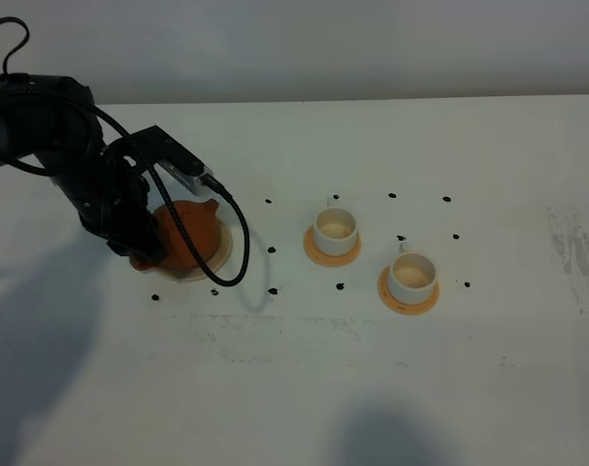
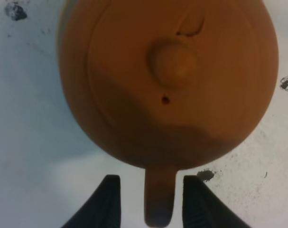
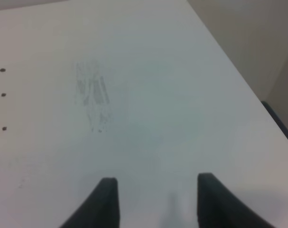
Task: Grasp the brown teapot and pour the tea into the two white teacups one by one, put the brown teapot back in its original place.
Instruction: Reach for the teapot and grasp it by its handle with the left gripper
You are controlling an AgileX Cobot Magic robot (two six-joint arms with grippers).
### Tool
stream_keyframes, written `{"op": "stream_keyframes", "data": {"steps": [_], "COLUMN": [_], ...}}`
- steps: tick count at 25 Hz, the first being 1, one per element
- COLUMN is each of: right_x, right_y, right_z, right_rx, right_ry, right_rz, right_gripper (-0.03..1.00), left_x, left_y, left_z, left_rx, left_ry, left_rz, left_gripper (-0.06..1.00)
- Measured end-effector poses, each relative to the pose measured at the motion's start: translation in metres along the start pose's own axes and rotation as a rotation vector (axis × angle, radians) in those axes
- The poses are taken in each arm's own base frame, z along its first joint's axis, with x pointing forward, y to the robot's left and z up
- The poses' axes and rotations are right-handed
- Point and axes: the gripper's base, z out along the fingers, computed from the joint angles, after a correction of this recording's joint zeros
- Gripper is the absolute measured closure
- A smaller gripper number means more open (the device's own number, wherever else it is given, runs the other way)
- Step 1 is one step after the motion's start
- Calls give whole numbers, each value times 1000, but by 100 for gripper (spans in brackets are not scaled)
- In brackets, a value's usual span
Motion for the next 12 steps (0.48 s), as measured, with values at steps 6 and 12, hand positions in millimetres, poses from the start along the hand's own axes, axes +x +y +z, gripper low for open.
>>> {"op": "stream_keyframes", "data": {"steps": [6, 12], "right_x": [0, 0], "right_y": [0, 0], "right_z": [0, 0], "right_rx": [0, 0], "right_ry": [0, 0], "right_rz": [0, 0], "right_gripper": [57, 57], "left_x": [0, 0], "left_y": [0, 0], "left_z": [1, 1], "left_rx": [3, 3], "left_ry": [1, 0], "left_rz": [-1, 3], "left_gripper": [86, 86]}}
